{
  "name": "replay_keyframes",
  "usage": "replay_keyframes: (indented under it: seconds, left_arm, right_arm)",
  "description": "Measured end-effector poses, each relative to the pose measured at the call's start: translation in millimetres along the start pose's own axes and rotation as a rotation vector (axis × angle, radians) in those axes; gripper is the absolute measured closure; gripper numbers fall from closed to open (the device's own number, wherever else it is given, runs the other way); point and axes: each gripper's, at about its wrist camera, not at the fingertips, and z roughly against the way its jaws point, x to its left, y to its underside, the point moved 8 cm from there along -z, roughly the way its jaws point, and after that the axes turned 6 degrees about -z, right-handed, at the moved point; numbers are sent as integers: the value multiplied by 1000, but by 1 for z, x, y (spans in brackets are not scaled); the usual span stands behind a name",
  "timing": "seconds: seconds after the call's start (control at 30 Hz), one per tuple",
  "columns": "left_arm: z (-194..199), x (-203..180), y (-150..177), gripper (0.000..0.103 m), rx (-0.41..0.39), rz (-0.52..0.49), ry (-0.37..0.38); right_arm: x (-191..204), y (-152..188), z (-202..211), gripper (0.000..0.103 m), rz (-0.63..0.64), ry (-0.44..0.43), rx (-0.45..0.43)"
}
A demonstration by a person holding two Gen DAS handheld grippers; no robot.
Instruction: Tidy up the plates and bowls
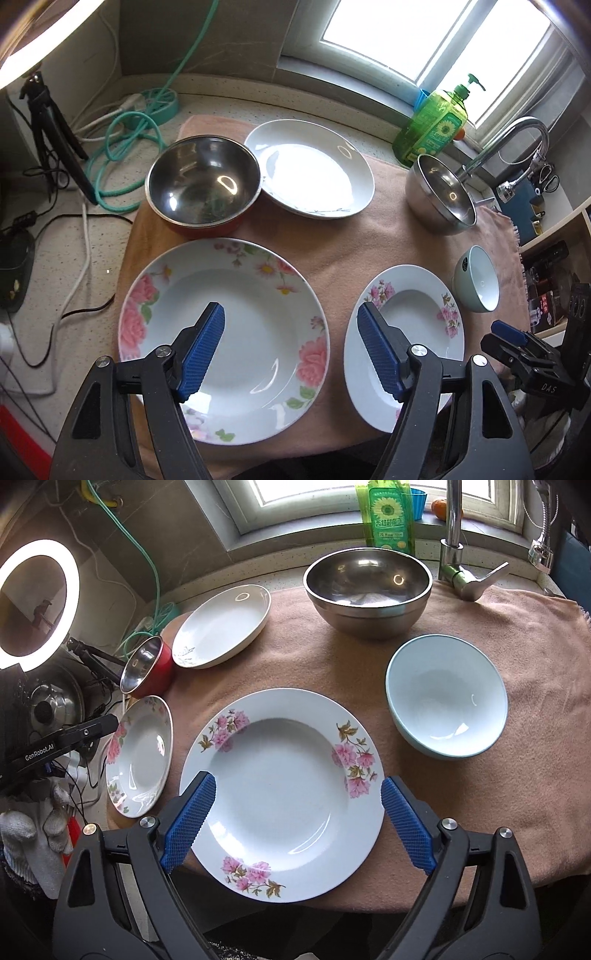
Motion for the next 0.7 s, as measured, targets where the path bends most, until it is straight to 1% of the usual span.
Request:
replay_keyframes:
  seconds: [0.17, 0.27, 0.3, 0.4, 0.57, 0.7]
  left_arm:
    - [14, 29, 11, 28, -18, 67, -37]
    - [25, 39, 16, 28, -49, 45, -99]
    - [27, 41, 18, 28, -57, 39, -107]
    - [31, 52, 27, 28, -46, 67, -103]
    - [31, 68, 41, 28, -23, 94, -131]
    - [29, 79, 52, 28, -13, 144, -112]
  right_arm:
    - [25, -7, -8, 10, 62, -17, 1]
    - [43, -11, -10, 10, 100, -37, -10]
    - [49, -12, -11, 10, 109, -48, -11]
    - [65, -13, -15, 10, 136, -66, -5]
    - [90, -15, -22, 10, 177, -105, -14]
    - [105, -16, -26, 10, 221, -106, -42]
